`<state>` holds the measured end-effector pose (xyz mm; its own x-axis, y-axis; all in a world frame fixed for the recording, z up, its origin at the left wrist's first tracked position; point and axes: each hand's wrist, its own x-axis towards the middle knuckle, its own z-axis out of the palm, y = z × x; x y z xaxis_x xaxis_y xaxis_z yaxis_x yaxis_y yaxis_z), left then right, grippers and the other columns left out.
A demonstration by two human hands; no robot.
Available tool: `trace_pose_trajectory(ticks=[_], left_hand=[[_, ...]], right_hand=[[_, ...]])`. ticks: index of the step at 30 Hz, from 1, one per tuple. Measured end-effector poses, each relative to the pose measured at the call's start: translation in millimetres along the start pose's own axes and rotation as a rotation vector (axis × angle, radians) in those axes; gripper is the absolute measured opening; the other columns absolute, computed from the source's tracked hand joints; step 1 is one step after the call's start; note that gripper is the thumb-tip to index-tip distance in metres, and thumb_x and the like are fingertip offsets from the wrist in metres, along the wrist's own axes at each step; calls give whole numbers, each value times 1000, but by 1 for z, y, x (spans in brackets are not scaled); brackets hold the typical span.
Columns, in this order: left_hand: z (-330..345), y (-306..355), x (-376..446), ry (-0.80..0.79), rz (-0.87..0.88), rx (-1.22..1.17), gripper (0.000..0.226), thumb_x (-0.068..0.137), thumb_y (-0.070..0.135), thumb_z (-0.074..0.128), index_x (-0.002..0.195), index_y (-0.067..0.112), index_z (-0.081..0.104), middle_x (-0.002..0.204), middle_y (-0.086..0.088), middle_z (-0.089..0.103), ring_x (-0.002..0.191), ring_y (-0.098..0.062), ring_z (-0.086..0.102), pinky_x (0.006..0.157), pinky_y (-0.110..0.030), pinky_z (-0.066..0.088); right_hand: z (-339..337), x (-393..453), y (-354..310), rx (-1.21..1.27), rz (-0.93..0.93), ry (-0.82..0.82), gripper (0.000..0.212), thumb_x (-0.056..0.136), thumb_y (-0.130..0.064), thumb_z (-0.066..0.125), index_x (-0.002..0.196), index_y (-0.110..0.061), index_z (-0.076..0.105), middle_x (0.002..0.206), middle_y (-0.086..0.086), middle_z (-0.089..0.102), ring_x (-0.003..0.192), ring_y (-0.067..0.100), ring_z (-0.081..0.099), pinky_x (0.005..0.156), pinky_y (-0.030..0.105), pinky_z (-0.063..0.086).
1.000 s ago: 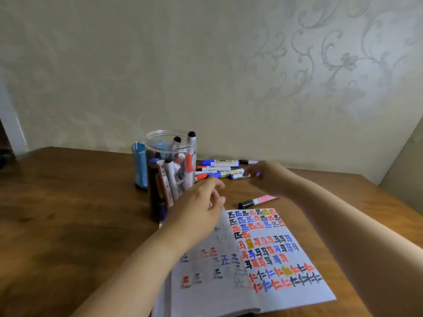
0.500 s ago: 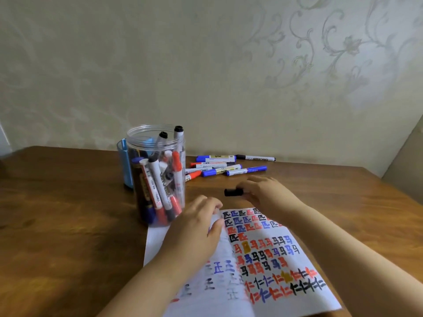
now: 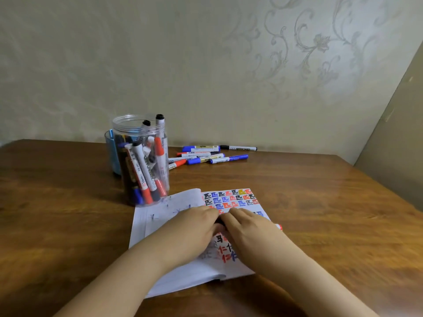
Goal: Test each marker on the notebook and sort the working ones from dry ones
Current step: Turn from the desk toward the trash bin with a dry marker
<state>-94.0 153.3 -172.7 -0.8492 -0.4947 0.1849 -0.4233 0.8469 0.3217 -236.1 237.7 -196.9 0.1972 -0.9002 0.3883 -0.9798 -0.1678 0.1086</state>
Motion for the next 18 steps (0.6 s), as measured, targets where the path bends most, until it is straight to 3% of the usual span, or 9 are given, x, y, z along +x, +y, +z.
trace_pose_trajectory(ticks=[3, 8, 12, 15, 18], left_hand=[[7, -8, -9, -37, 22, -114, 18, 96, 26, 40, 103, 18, 55, 109, 2, 59, 97, -9, 52, 81, -20, 38], [8, -18, -11, -111, -16, -267, 22, 95, 29, 44, 108, 23, 61, 108, 9, 63, 95, -2, 55, 79, -15, 42], [7, -19, -11, -136, -26, -303, 23, 95, 30, 44, 105, 20, 62, 106, 8, 64, 94, -3, 56, 77, -14, 41], [6, -19, -11, -138, -31, -296, 22, 95, 31, 44, 96, 18, 61, 91, 12, 62, 83, 1, 54, 69, -13, 40], [7, -20, -10, -123, -34, -298, 19, 95, 32, 44, 90, 22, 60, 77, 17, 53, 75, 1, 50, 61, -9, 34]], right_hand=[[4, -8, -5, 30, -31, -3, 7, 81, -21, 57, 87, -17, 57, 70, -2, 54, 54, 18, 53, 43, 30, 44], [4, -8, -8, 22, -19, -33, 13, 80, -24, 59, 90, -17, 59, 67, 0, 56, 46, 24, 52, 37, 32, 41], [5, -6, -9, 31, -15, -32, 21, 86, -29, 44, 92, -16, 59, 67, 1, 58, 47, 25, 53, 38, 34, 43], [4, -5, -10, 73, -11, -36, 34, 90, -34, 31, 94, -15, 59, 71, 2, 61, 52, 27, 55, 41, 36, 44], [4, -5, -9, 69, -2, -11, 33, 89, -34, 33, 98, -18, 60, 73, 0, 62, 55, 24, 58, 40, 33, 45]])
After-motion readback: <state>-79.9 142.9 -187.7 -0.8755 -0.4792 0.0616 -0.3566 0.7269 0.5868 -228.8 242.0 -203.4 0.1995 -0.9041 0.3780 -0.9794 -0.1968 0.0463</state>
